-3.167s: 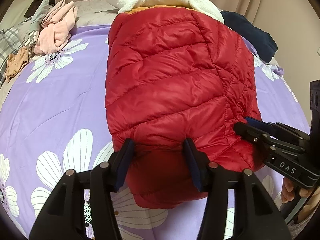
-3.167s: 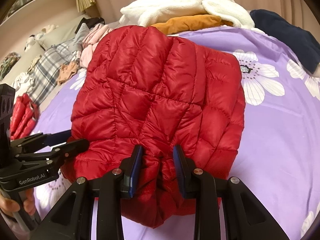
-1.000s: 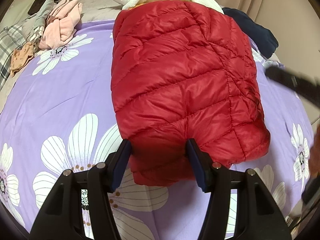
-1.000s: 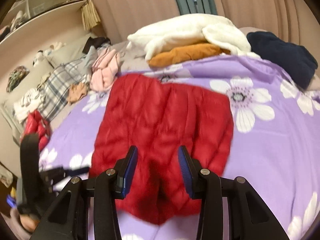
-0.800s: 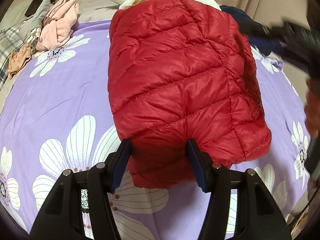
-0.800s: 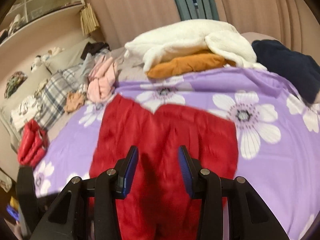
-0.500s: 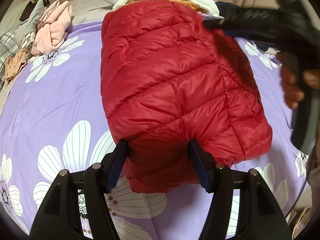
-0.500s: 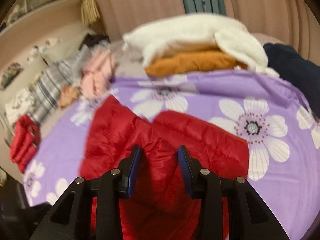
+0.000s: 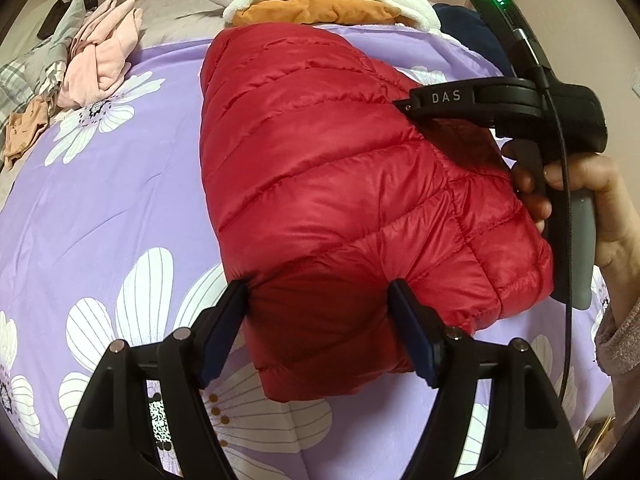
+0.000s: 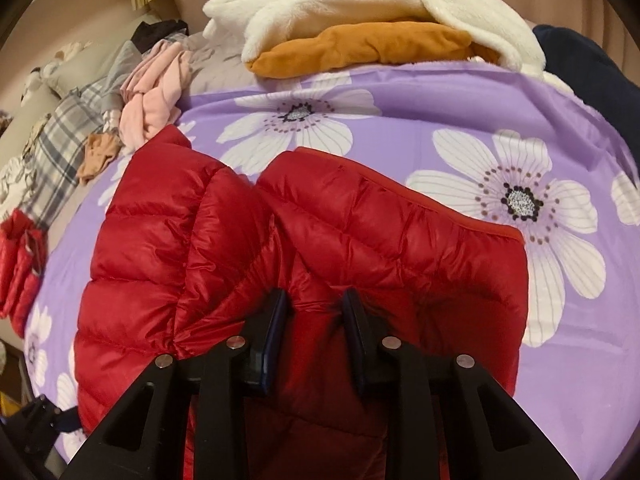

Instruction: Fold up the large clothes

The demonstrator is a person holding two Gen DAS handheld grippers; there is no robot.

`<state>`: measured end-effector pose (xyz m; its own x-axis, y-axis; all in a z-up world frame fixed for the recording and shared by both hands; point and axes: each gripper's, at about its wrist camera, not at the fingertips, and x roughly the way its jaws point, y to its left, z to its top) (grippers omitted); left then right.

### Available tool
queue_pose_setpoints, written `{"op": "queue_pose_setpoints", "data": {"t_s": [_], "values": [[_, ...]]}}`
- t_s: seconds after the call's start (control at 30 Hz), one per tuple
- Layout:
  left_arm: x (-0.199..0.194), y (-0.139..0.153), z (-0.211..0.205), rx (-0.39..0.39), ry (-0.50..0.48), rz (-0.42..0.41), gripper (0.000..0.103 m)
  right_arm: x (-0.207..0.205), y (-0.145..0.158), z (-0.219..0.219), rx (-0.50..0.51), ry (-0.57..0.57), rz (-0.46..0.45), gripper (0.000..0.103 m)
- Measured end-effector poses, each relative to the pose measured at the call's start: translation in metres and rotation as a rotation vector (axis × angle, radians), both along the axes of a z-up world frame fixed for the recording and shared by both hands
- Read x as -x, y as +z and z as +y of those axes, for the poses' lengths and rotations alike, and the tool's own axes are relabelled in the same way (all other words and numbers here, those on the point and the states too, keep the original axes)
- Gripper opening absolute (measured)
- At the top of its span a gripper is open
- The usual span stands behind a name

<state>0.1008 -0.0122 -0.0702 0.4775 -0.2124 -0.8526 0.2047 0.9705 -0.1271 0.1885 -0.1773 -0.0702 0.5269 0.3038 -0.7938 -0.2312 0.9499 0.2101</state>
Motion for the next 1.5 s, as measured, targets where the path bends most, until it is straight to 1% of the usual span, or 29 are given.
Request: {"op": "queue_pose_setpoints", "data": {"t_s": [0.07, 0.17, 0.3, 0.4, 0.47, 0.53, 0.63, 0.73, 0.8, 0.87, 1.03, 1.1, 1.17, 1.23, 1.33, 1.43, 1.5], "values": [[0.000, 0.000, -0.001, -0.006, 0.000, 0.005, 0.073, 0.003, 0.006, -0.002, -0.009, -0.013, -0.011, 0.026], [0.000, 0.000, -0.002, -0.012, 0.000, 0.015, 0.073, 0.018, 0.022, -0.008, -0.041, -0.022, -0.067, 0.026], [0.000, 0.000, -0.001, -0.014, 0.001, 0.015, 0.073, 0.042, 0.046, -0.016, -0.060, -0.004, -0.144, 0.027], [0.001, 0.000, -0.001, -0.013, 0.006, 0.013, 0.073, 0.055, 0.054, -0.018, -0.071, 0.020, -0.181, 0.027], [0.000, -0.001, -0.002, -0.016, 0.007, 0.012, 0.073, 0.056, 0.050, -0.016, -0.052, 0.035, -0.175, 0.027], [0.000, -0.001, -0.002, -0.017, 0.005, 0.013, 0.073, 0.051, 0.038, -0.011, -0.003, 0.037, -0.153, 0.027], [0.000, -0.001, -0.002, -0.020, 0.003, 0.010, 0.073, 0.045, 0.024, -0.008, 0.002, 0.036, -0.118, 0.027], [0.001, -0.001, -0.002, -0.019, 0.006, 0.009, 0.073, 0.041, 0.014, -0.006, 0.006, 0.029, -0.103, 0.027], [0.001, 0.000, -0.002, -0.021, 0.006, 0.009, 0.073, 0.041, 0.014, -0.008, -0.007, 0.020, -0.093, 0.027], [0.002, 0.000, -0.003, -0.026, 0.005, 0.010, 0.073, 0.046, 0.020, -0.010, -0.015, 0.012, -0.095, 0.027], [0.001, 0.001, -0.001, -0.024, 0.008, 0.015, 0.073, 0.070, 0.043, -0.017, -0.052, 0.026, -0.163, 0.027], [0.001, 0.000, -0.001, -0.022, 0.011, 0.014, 0.073, 0.077, 0.047, -0.018, -0.063, 0.039, -0.176, 0.027], [0.001, 0.000, -0.001, -0.023, 0.012, 0.013, 0.073, 0.077, 0.041, -0.017, -0.055, 0.043, -0.161, 0.027], [0.000, 0.000, -0.001, -0.025, 0.011, 0.013, 0.073, 0.072, 0.029, -0.013, -0.030, 0.040, -0.136, 0.027], [0.001, -0.001, -0.003, -0.031, 0.007, 0.011, 0.073, 0.065, 0.017, -0.011, -0.032, 0.031, -0.108, 0.027], [0.001, 0.000, -0.003, -0.030, 0.010, 0.012, 0.073, 0.062, 0.012, -0.013, -0.052, 0.020, -0.091, 0.027], [0.002, 0.000, -0.004, -0.033, 0.009, 0.012, 0.073, 0.065, 0.015, -0.015, -0.063, 0.012, -0.086, 0.027]]}}
